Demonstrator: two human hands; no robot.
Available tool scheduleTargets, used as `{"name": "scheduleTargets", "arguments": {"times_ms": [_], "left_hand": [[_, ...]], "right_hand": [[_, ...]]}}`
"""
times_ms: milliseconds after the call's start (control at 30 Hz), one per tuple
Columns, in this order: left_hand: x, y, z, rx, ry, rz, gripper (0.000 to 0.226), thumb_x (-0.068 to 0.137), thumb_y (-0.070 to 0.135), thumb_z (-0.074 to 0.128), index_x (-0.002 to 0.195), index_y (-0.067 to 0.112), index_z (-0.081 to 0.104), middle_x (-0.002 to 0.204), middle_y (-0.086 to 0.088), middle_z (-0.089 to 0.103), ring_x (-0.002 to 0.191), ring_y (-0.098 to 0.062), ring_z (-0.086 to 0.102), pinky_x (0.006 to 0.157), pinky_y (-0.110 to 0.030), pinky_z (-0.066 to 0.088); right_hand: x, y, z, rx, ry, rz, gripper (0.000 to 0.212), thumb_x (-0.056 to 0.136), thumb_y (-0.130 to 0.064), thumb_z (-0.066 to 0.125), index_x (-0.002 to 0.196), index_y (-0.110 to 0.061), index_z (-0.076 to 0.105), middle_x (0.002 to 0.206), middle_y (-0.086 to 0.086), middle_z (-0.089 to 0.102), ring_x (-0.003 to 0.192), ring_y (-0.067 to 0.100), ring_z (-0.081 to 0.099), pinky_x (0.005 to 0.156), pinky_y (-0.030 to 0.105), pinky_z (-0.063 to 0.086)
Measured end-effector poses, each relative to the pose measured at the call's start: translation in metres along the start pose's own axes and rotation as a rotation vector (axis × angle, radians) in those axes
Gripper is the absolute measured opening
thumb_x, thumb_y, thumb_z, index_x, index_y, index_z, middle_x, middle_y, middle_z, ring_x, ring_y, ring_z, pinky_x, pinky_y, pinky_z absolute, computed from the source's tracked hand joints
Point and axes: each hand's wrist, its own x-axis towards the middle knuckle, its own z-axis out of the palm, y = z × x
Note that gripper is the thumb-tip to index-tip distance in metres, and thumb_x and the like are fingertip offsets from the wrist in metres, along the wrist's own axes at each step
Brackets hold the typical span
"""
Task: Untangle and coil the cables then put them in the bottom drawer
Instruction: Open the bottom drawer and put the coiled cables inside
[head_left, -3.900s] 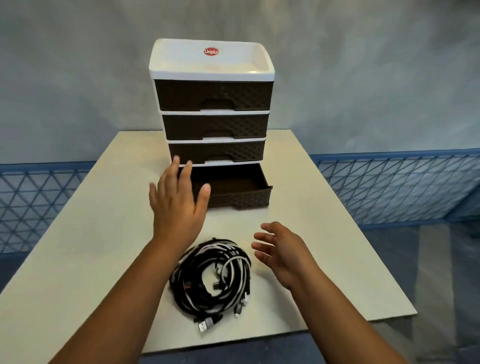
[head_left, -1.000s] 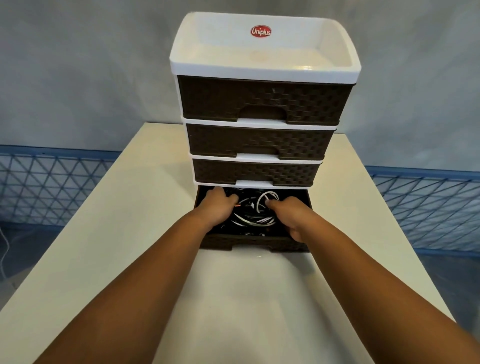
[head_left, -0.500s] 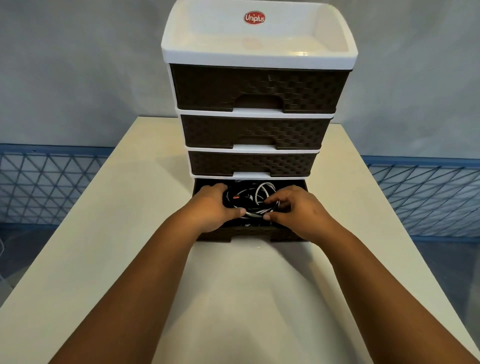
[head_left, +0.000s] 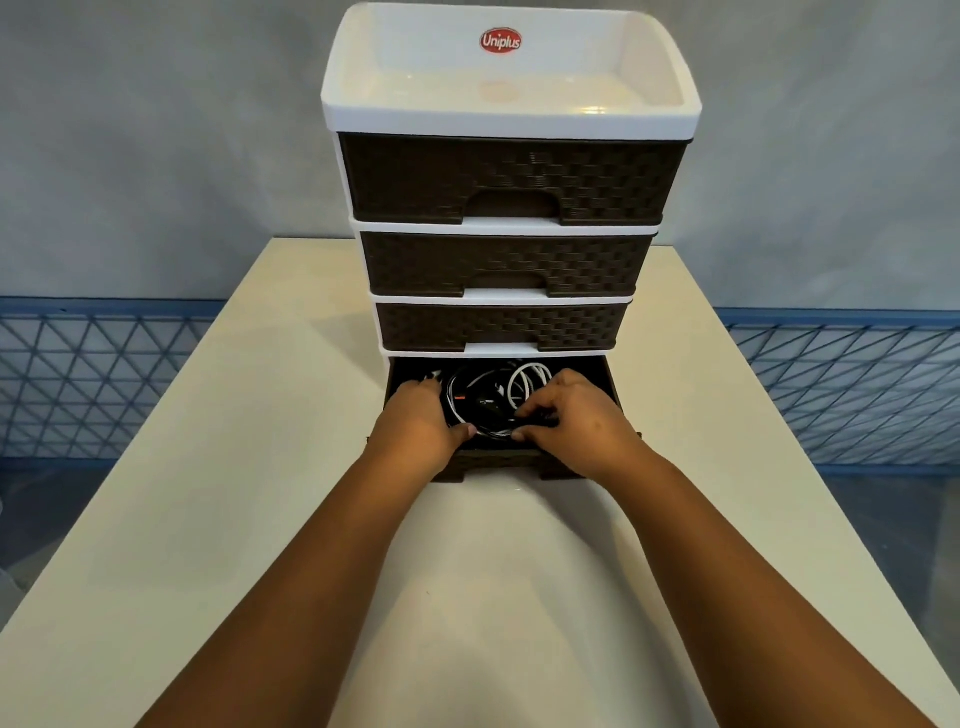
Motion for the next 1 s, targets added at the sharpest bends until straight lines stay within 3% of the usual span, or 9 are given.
{"name": "scheduleTargets", "arguments": {"times_ms": [133, 267, 367, 433, 500, 600, 667, 800, 1000], "left_hand": [[-0.017, -0.01, -0.009, -0.066, 0.153, 0.198, 0.046, 0.091, 0.03, 0.068, 0.129, 0.006, 0.061, 0.128, -0.011, 0.058, 0.117, -0.028, 0.054, 0.091, -0.023, 0.038], [-0.035, -0.043, -0.014, -0.112, 0.32, 0.328, 0.054, 0.087, 0.046, 0.068, 0.129, 0.013, 0.062, 0.134, -0.003, 0.055, 0.125, -0.023, 0.044, 0.101, -0.028, 0.033], [-0.047, -0.075, -0.011, -0.272, 0.26, 0.155, 0.081, 0.072, 0.057, 0.074, 0.138, 0.02, 0.048, 0.136, 0.004, 0.044, 0.123, -0.016, 0.045, 0.099, -0.032, 0.04], [-0.052, -0.091, -0.007, -0.377, 0.203, 0.036, 0.085, 0.066, 0.053, 0.08, 0.138, 0.022, 0.046, 0.13, 0.008, 0.046, 0.114, -0.011, 0.051, 0.093, -0.03, 0.045], [-0.053, -0.098, -0.002, -0.444, 0.153, -0.018, 0.061, 0.071, 0.041, 0.083, 0.124, 0.025, 0.056, 0.115, 0.009, 0.06, 0.101, -0.006, 0.059, 0.084, -0.025, 0.047], [-0.052, -0.094, 0.001, -0.496, 0.157, -0.009, 0.018, 0.084, 0.029, 0.076, 0.096, 0.033, 0.065, 0.091, 0.012, 0.07, 0.084, 0.006, 0.063, 0.072, -0.023, 0.047], [-0.05, -0.089, 0.0, -0.509, 0.182, -0.003, 0.011, 0.086, 0.026, 0.074, 0.094, 0.031, 0.067, 0.086, 0.013, 0.07, 0.08, 0.01, 0.062, 0.066, -0.021, 0.045], [-0.041, -0.085, -0.001, -0.517, 0.206, -0.01, 0.009, 0.086, 0.025, 0.075, 0.09, 0.03, 0.068, 0.08, 0.015, 0.069, 0.074, 0.011, 0.061, 0.062, -0.016, 0.044], [-0.018, -0.081, 0.001, -0.486, 0.23, -0.024, 0.01, 0.085, 0.024, 0.075, 0.092, 0.024, 0.069, 0.079, 0.017, 0.068, 0.074, 0.004, 0.062, 0.059, -0.003, 0.037]], "right_hand": [[-0.021, 0.016, -0.006, 0.073, 0.166, -0.096, 0.033, 0.089, -0.045, 0.065, 0.114, -0.025, 0.072, 0.107, -0.006, 0.057, 0.104, 0.014, 0.054, 0.086, 0.023, 0.042], [-0.053, 0.04, -0.001, 0.12, 0.441, -0.019, 0.056, 0.081, -0.059, 0.065, 0.128, -0.028, 0.06, 0.124, -0.007, 0.051, 0.117, 0.012, 0.043, 0.096, 0.026, 0.036], [-0.068, 0.061, 0.009, 0.28, 0.406, 0.14, 0.074, 0.071, -0.061, 0.069, 0.135, -0.03, 0.049, 0.129, -0.012, 0.045, 0.12, 0.008, 0.044, 0.099, 0.029, 0.04], [-0.072, 0.071, 0.016, 0.353, 0.364, 0.177, 0.066, 0.074, -0.054, 0.072, 0.131, -0.03, 0.052, 0.126, -0.013, 0.053, 0.118, 0.01, 0.051, 0.1, 0.036, 0.046], [-0.072, 0.074, 0.02, 0.425, 0.341, 0.192, 0.047, 0.081, -0.039, 0.075, 0.123, -0.033, 0.055, 0.116, -0.017, 0.06, 0.109, 0.011, 0.059, 0.096, 0.039, 0.05], [-0.07, 0.072, 0.018, 0.471, 0.324, 0.192, 0.038, 0.085, -0.029, 0.074, 0.117, -0.033, 0.055, 0.105, -0.022, 0.062, 0.1, 0.007, 0.062, 0.084, 0.024, 0.049], [-0.065, 0.072, 0.016, 0.48, 0.33, 0.206, 0.037, 0.085, -0.027, 0.073, 0.117, -0.031, 0.055, 0.102, -0.022, 0.063, 0.099, 0.004, 0.062, 0.077, 0.017, 0.046], [-0.053, 0.072, 0.013, 0.473, 0.325, 0.224, 0.039, 0.086, -0.027, 0.073, 0.121, -0.025, 0.056, 0.106, -0.01, 0.067, 0.099, 0.01, 0.064, 0.083, 0.028, 0.051], [-0.028, 0.073, 0.006, 0.462, 0.312, 0.239, 0.038, 0.086, -0.026, 0.073, 0.12, -0.022, 0.055, 0.103, -0.008, 0.065, 0.099, 0.013, 0.064, 0.081, 0.028, 0.049]]}}
